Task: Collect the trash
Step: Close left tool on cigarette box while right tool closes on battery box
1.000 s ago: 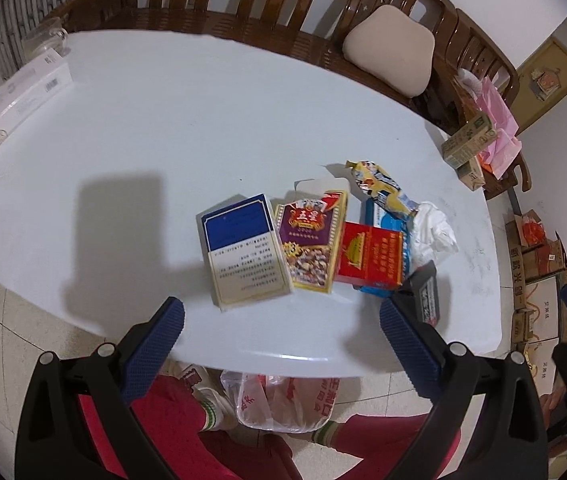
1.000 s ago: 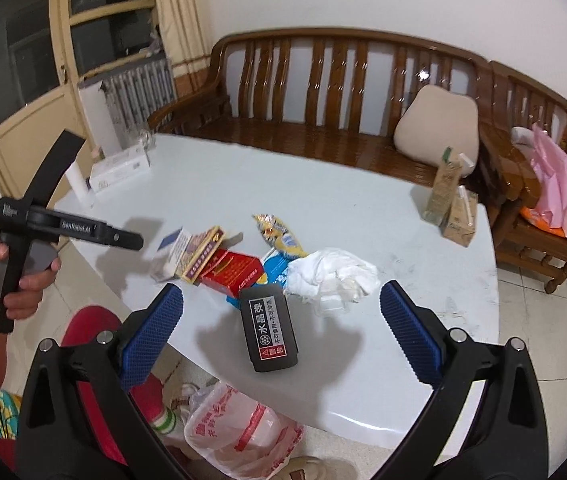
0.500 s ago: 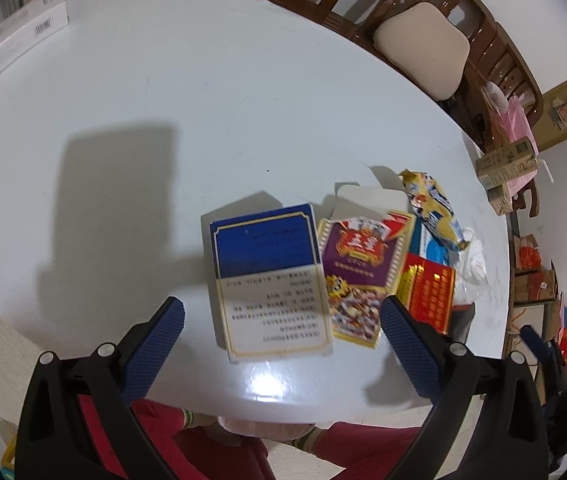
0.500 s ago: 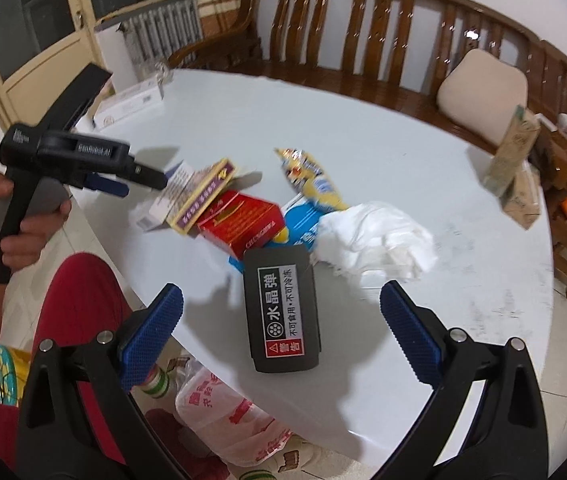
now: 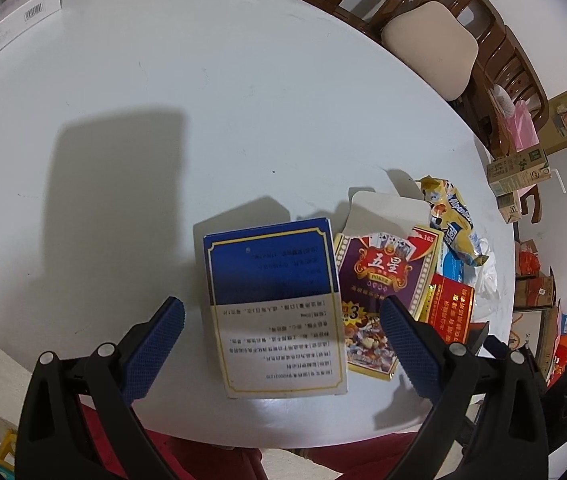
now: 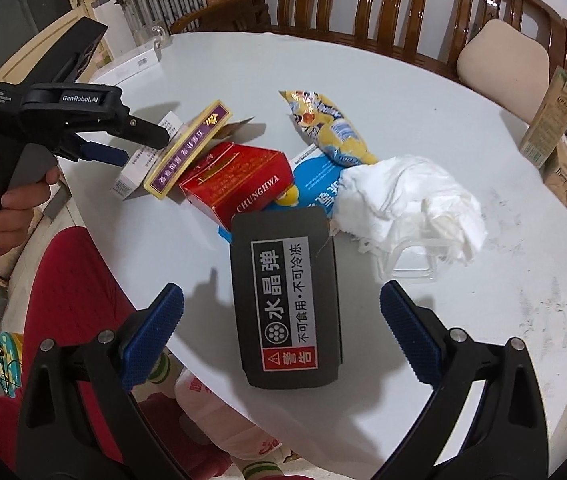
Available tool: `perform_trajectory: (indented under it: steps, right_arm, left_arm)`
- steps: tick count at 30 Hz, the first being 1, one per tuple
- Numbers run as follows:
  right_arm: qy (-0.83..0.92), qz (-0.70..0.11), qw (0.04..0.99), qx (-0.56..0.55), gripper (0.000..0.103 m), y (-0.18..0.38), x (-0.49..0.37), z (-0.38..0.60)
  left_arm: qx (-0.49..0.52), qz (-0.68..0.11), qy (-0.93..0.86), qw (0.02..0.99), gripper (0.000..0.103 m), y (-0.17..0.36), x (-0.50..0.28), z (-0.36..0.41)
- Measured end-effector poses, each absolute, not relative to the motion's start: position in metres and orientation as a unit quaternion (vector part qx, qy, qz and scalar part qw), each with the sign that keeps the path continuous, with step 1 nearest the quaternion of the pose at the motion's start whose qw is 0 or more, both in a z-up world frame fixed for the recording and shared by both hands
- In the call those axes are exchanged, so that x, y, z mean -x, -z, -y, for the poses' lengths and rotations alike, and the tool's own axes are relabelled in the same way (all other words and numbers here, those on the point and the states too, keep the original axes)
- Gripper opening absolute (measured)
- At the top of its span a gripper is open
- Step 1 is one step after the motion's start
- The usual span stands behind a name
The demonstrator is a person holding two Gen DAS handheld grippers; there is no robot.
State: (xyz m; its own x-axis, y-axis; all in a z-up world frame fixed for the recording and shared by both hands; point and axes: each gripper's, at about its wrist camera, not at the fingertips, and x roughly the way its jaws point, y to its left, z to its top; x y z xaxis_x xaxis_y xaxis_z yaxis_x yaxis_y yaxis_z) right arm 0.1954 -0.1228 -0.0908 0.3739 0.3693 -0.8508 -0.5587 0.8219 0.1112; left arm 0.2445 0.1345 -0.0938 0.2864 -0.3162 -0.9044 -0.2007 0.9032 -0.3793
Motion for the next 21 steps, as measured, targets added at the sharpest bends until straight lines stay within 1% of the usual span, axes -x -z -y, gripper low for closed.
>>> perform_trajectory:
  steps: [2, 3, 6, 8, 9, 10, 12, 15, 17, 18, 21]
  right_arm:
    - [-0.282, -0.485, 0.822, 0.096, 0.096, 0.094, -0.196, 0.123]
    - [-0.284, -0.485, 0.822, 0.094, 0.093, 0.094, -0.198, 0.123]
    - [-0.284, -0.486, 0.821, 0.092, 0.093, 0.096, -0.199, 0.122]
    - [-0.284, -0.486, 0.821, 0.092, 0.092, 0.098, -0.201, 0.119]
    - [-0.284, -0.487, 0.821, 0.092, 0.087, 0.099, -0.202, 0.118]
    - [-0.283, -0.488, 0.821, 0.093, 0.077, 0.101, -0.203, 0.117]
    - [-0.282, -0.494, 0.817, 0.094, 0.067, 0.104, -0.203, 0.116]
    - [-0.278, -0.499, 0.815, 0.095, 0.067, 0.108, -0.204, 0.116]
    - [-0.276, -0.501, 0.815, 0.096, 0.06, 0.111, -0.204, 0.116]
    - [-0.274, -0.503, 0.814, 0.097, 0.055, 0.112, -0.204, 0.116]
    - [-0.273, -0.504, 0.814, 0.097, 0.055, 0.113, -0.205, 0.116]
  left_arm:
    - [0.224, -0.595, 0.04, 0.771, 0.092, 0.096, -0.245, -0.136]
    - [0.226, -0.595, 0.042, 0.77, 0.09, 0.096, -0.245, -0.136]
    - [0.233, -0.593, 0.044, 0.769, 0.084, 0.097, -0.245, -0.136]
    - [0.238, -0.592, 0.044, 0.769, 0.078, 0.097, -0.246, -0.138]
    - [0.24, -0.591, 0.047, 0.768, 0.077, 0.096, -0.245, -0.138]
    - [0.241, -0.591, 0.048, 0.768, 0.074, 0.096, -0.246, -0.137]
    - [0.241, -0.591, 0.046, 0.769, 0.072, 0.095, -0.246, -0.136]
    - [0.245, -0.591, 0.049, 0.767, 0.07, 0.095, -0.247, -0.135]
    - [0.25, -0.591, 0.05, 0.766, 0.068, 0.096, -0.247, -0.136]
    - [0.249, -0.591, 0.05, 0.765, 0.068, 0.096, -0.248, -0.136]
    - [0.247, -0.59, 0.048, 0.767, 0.064, 0.095, -0.248, -0.137]
